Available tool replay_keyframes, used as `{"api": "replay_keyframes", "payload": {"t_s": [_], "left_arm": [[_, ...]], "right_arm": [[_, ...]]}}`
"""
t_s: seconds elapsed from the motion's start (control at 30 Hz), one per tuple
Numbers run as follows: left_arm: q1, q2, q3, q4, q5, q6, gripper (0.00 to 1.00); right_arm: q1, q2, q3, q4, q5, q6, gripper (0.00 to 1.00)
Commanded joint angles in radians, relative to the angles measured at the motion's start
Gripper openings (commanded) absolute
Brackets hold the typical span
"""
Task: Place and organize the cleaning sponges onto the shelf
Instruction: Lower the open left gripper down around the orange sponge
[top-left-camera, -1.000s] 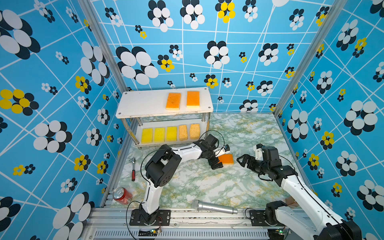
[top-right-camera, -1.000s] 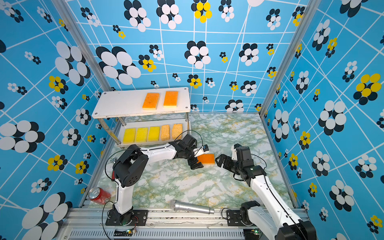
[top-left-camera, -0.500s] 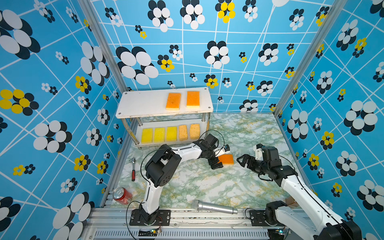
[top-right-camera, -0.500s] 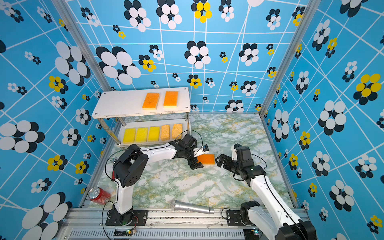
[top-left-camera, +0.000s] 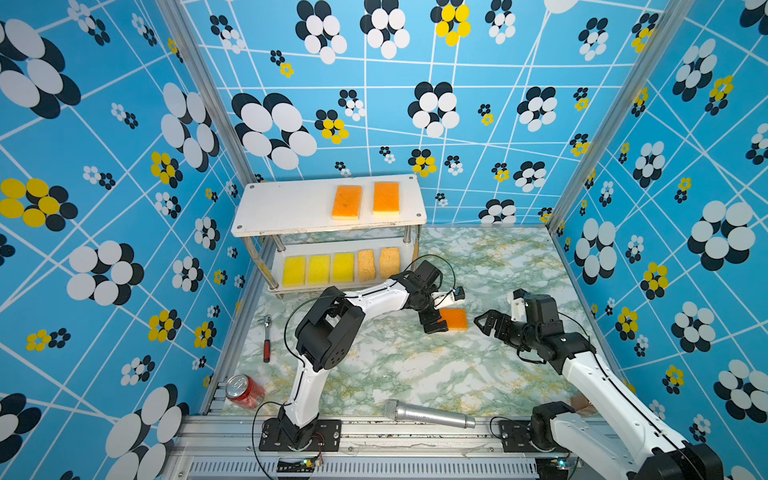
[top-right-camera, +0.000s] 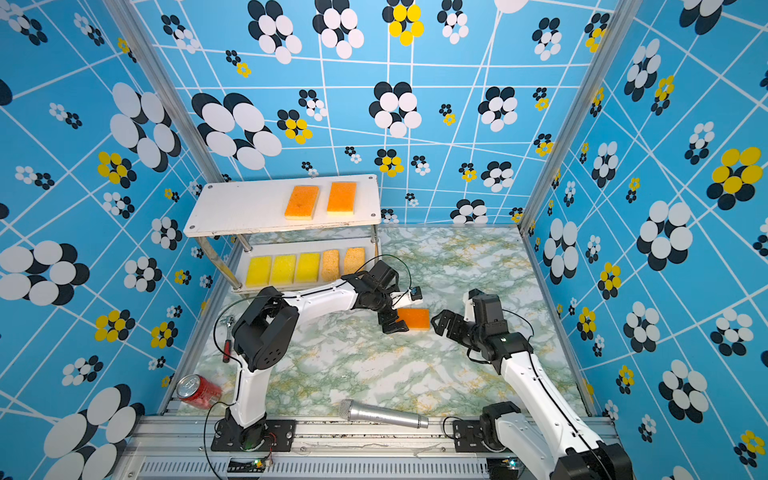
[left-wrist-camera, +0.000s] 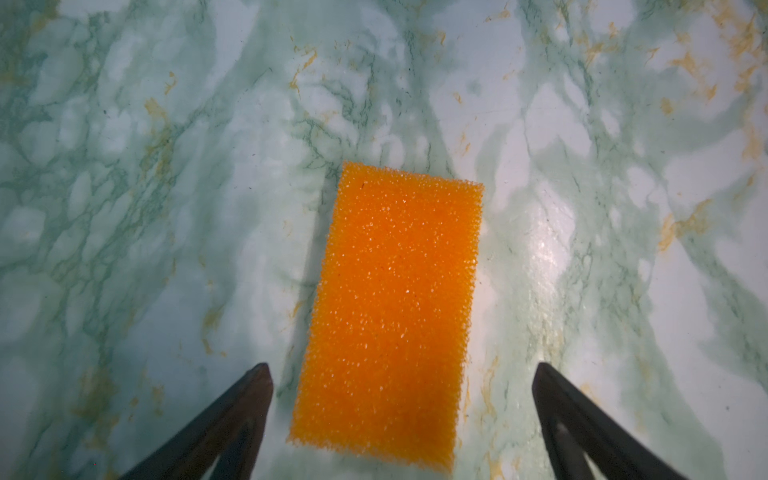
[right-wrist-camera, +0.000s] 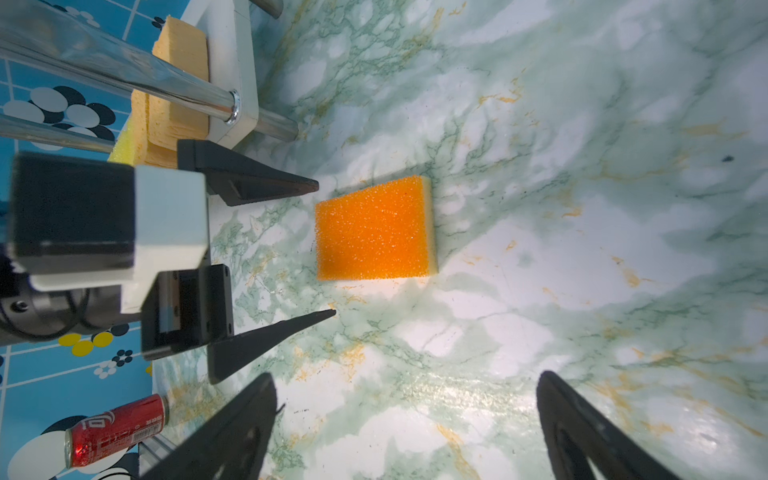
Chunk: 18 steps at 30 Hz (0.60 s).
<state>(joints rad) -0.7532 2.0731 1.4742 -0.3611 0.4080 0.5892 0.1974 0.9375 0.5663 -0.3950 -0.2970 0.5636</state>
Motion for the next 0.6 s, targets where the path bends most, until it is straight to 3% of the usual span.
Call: {"api": "replay_keyframes", "payload": {"t_s": [0.0,0.57], "left_arm": [[0.011,0.026,0.020,-0.073,0.028,0.039,0.99],[0.008,0.039,0.046,-0.086,0.011,0.054,0.99]], "right_arm": [[-0.007,-0.012,-0.010,-0.022,0.010,-0.006,0.99],[-0.010,-0.044,-0.031,-0.015,0.013,0.004,0.99]]}}
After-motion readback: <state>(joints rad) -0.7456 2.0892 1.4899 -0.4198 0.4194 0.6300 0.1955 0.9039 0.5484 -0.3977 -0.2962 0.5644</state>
